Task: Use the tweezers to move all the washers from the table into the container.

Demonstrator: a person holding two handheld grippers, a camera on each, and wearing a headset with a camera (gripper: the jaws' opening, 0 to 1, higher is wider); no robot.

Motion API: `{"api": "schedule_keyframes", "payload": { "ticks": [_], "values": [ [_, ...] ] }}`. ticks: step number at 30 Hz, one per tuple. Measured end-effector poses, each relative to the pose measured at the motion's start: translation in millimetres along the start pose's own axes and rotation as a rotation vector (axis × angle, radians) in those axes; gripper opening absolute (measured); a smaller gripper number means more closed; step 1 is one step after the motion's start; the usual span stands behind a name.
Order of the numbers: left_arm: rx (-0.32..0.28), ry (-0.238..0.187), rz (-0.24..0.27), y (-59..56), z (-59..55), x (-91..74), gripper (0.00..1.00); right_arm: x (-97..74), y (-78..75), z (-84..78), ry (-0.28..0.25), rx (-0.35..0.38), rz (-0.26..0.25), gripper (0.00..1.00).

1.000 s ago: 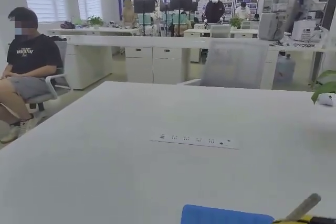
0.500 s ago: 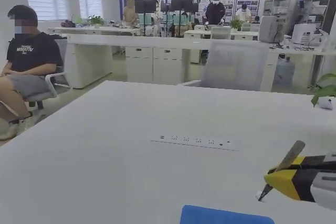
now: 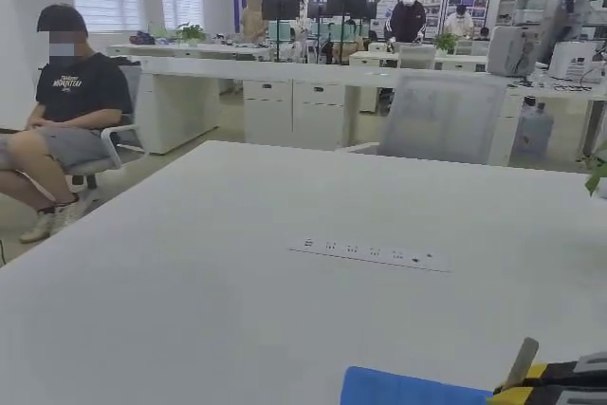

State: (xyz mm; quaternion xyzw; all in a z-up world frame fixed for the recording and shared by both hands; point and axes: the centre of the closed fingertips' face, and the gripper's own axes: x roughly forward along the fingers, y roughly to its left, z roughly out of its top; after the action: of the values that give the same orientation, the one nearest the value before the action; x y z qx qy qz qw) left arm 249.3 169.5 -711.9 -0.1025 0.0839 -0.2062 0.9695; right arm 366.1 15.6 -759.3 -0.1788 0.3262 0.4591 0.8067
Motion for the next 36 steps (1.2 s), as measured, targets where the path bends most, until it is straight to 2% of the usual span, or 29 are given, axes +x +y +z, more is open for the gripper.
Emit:
{"api": "schedule_keyframes", "payload": {
  "ticks": [2, 7, 19, 25, 29, 36],
  "values": [
    [0.002, 0.007, 0.002, 0.2, -1.4, -0.2, 0.93, 7.4, -2.4, -11.2, 0.027, 0.014, 0.003, 0.02],
    [-0.002, 0.010, 0.003, 0.8, -2.0, -0.4, 0.92, 18.8, -4.3, -24.3, 0.043, 0.025, 0.003, 0.03],
    [0.000, 0.037, 0.004, 0.5, -5.7, 0.2, 0.91, 33.6, -5.5, -39.4, 0.057, 0.024, 0.005, 0.03],
    [-0.002, 0.042, 0.006, 1.6, -6.6, 0.0, 0.90, 33.5, -4.9, -37.7, 0.038, 0.018, 0.001, 0.04],
    [0.003, 0.048, 0.005, 1.5, -7.5, 0.1, 0.90, 26.8, -2.7, -33.3, 0.020, 0.021, -0.002, 0.03],
    [0.006, 0.055, 0.003, 1.5, -9.3, -0.2, 0.89, 5.7, 18.3, -11.6, -0.036, 0.015, 0.019, 0.03]
  ]
}}
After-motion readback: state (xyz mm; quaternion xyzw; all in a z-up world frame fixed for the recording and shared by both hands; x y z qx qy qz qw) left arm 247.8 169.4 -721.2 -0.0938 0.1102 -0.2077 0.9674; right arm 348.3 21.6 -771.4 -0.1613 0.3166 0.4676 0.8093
